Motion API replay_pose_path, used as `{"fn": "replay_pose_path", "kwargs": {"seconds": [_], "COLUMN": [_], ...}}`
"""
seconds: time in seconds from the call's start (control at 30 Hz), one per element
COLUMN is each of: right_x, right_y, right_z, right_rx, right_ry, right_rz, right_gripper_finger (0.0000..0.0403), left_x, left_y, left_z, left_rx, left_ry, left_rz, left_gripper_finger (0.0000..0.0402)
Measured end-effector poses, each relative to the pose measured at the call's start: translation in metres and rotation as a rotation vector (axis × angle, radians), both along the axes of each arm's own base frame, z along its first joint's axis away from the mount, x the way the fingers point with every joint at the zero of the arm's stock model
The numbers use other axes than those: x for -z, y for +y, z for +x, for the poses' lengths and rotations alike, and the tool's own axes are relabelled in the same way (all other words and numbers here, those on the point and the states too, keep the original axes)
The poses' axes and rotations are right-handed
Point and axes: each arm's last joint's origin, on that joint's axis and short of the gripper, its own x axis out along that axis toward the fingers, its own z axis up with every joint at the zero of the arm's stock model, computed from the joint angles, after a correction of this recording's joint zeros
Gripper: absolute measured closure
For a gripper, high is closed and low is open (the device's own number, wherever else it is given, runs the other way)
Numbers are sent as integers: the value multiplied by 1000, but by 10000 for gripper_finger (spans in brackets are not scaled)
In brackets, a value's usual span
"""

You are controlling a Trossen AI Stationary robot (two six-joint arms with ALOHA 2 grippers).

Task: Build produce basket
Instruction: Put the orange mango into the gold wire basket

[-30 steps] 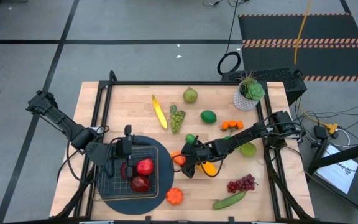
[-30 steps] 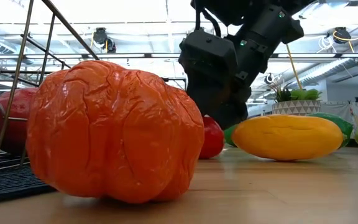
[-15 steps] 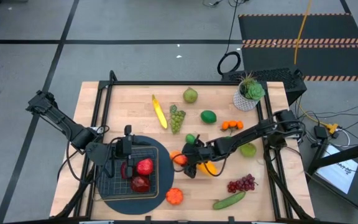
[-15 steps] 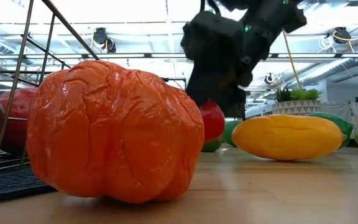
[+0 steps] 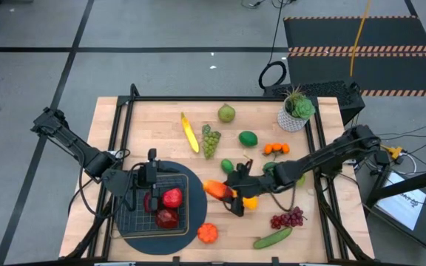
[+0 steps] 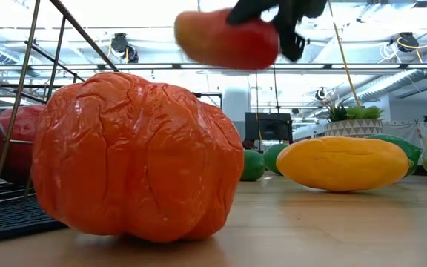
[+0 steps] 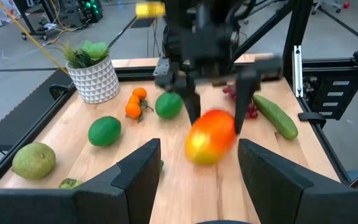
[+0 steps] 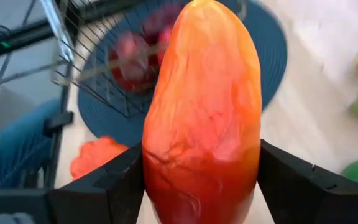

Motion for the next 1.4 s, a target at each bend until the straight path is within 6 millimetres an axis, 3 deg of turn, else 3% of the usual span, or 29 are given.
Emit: {"fn": "replay_pose_path", "kwargs": {"seconds": [0.27, 0.6, 0.9, 1.4], "right_x": [-36, -57, -63, -55], "right_y": [12, 23, 27, 24], "right_z": [-25, -44, -47, -47], "right_rx": [9, 22, 41, 61], "right_ry": [-144, -241, -303, -680], "right_rz": [-121, -233, -324, -336], "right_gripper_finger": [143, 143, 143, 142], "left_x": [0, -4, -4, -8], "left_y": [0, -1, -1, -2], "left_z": [0, 1, 2, 3], "left_rx": [-3, -2, 4, 10], "left_ry": [-2, -39, -43, -75], "left_rz": [-12, -37, -22, -26], "left_gripper_finger": [188, 187, 188, 187]}}
